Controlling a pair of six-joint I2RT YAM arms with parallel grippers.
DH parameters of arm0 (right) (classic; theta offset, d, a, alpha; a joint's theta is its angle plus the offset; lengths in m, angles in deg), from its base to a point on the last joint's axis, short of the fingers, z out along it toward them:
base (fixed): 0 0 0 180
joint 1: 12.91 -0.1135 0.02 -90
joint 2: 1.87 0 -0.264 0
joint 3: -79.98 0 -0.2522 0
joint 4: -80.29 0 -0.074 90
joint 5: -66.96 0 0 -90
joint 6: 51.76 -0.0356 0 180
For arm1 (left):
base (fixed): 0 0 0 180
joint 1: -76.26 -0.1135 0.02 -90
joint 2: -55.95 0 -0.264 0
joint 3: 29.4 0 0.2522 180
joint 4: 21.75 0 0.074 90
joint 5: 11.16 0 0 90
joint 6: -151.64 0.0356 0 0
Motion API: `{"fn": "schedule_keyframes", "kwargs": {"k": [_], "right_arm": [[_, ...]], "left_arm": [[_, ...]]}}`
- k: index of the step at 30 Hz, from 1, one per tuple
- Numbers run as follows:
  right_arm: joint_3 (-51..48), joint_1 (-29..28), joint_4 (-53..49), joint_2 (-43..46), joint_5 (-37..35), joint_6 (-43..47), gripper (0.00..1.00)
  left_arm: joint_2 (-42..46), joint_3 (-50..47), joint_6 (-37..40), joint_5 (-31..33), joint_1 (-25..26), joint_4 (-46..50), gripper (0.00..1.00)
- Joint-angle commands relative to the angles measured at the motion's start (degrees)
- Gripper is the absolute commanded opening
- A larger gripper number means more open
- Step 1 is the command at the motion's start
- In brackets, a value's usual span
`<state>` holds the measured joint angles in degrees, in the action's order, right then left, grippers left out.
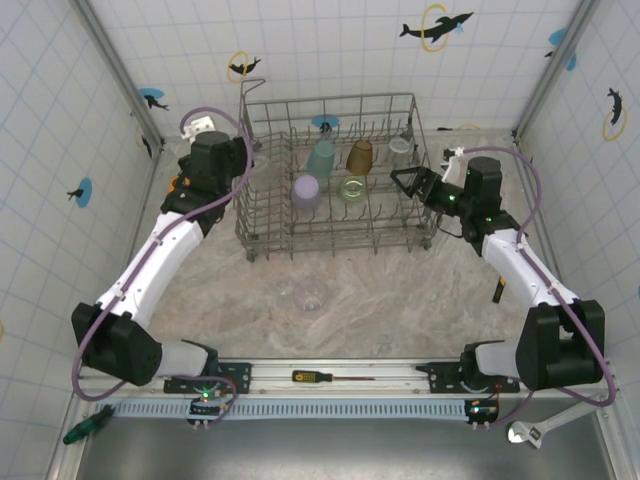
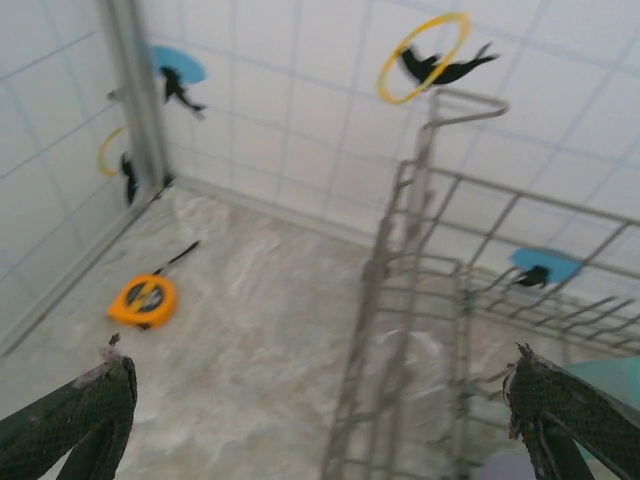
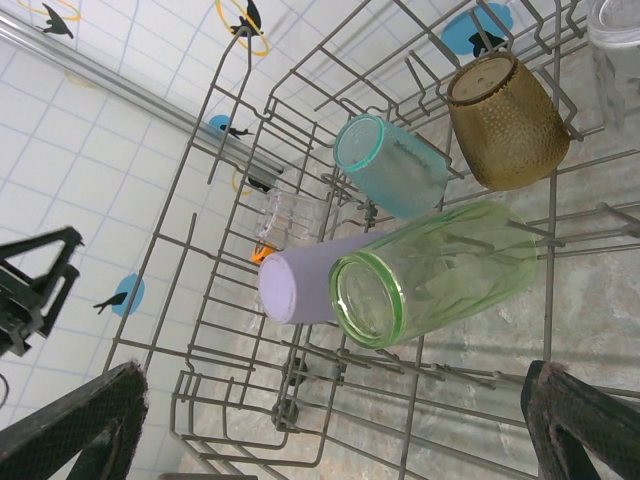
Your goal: Load the cups into the dish rack
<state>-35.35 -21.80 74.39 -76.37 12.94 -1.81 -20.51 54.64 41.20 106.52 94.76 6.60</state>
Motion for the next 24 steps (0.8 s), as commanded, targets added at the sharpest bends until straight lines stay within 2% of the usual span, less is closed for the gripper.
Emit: {"fn": "schedule_keyframes", "kwargs": {"k": [1,5,10,15,19,24], "right_arm": [[-1.0,0.2,0.4,1.4,0.0,0.4,1.0],[-0.7,0.1,0.4,1.3,0.6,0.3,0.99],[-1.1,0.2,0.5,1.6,0.5,0.4,1.0],[-1.6,0.2,1.0,1.2,0.7,0.4,0.99],[-1.5,0.3,1.0,0.7,1.1,0.4,1.0],[-2.0,0.3,1.6,0.8,1.5,-0.1,1.0]], "left_arm": [[2.8,-2.9,-0.3,0.6,-2.5,1.9,0.97],[3.9,-2.9,-0.6,-0.4,-4.8,4.2,0.97],[4.5,-1.3,-4.9,-9.8,-10.6,8.7,0.97],[4.9,-3.2,-5.4,-10.5,-15.0,12.1,0.97],[3.7,-3.9,-6.8,-20.8,-20.1,12.6,0.97],[-0.5,-4.4,-4.5,-19.4,-22.6,14.9,0.97]]}}
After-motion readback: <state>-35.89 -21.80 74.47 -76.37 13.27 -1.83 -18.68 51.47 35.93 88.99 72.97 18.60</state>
